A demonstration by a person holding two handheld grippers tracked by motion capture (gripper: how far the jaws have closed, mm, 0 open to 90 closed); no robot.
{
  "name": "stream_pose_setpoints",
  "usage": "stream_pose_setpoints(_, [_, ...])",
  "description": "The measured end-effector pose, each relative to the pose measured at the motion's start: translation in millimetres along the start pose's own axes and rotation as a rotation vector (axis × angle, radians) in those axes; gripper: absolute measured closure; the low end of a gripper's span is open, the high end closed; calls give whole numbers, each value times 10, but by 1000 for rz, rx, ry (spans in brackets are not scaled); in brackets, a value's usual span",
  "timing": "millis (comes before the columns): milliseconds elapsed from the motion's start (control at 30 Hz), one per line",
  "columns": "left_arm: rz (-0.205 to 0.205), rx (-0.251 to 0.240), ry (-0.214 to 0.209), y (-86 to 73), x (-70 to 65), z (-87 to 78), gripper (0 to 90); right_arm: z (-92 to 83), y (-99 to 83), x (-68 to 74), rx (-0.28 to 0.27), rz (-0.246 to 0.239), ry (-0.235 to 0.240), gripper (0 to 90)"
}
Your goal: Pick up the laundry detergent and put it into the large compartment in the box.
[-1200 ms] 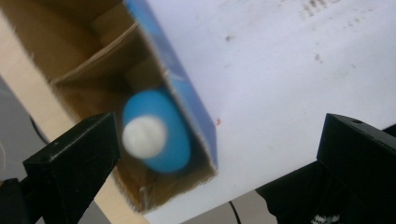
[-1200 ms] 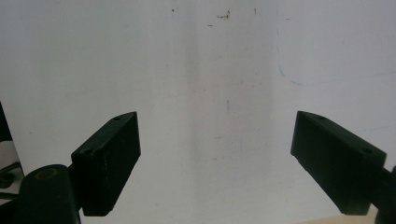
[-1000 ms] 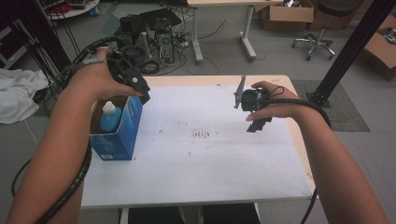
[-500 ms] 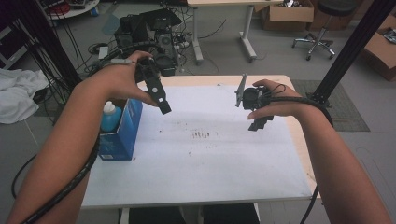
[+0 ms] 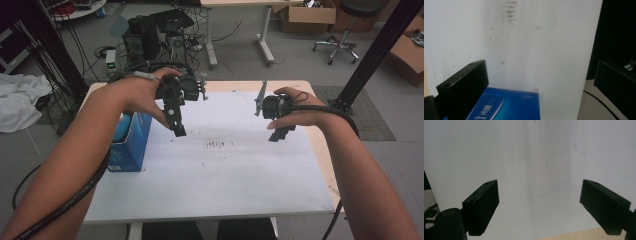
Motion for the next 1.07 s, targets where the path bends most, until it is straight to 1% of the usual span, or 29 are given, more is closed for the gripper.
stream_pose_setpoints(67, [19,6,-5,13,-27,29,1,-7,17,4,-3,-5,0,159])
stream_pose_setpoints(167, [38,14,-13,31,-52,71,1,-14,37,4,-1,-8,1,159])
stream_pose_setpoints(267, [42,15,-23,32,-65,108,1,-13,46,1,2,-8,1,159])
stream_pose_setpoints(433, [36,15,-23,7,-74,148,1,-15,56,8,5,-10,1,159])
stream_pose_setpoints(733, [33,7,-15,22,-64,132,1,-5,84,8,5,-15,3,160])
stream_pose_setpoints(800, [32,1,-21,30,-64,133,1,-5,85,3,2,-15,1,160])
stream_pose_setpoints(833, [33,7,-22,33,-62,132,1,-3,83,0,2,-17,2,160])
stream_pose_setpoints(933, [30,5,-26,33,-57,141,1,-2,80,-2,2,-12,2,159])
stream_pose_setpoints(1067, [25,-1,-24,28,-51,155,1,-4,82,0,3,-16,1,159])
Point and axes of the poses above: each handheld gripper's, and its own axes: z roughly forward along the jaws, y roughly out of its top, x roughly to its left, the point moved 3 cm from there along z, roughly forward along the jaws, and after that the axes turned 6 degrees about z, right-handed, at the moved point
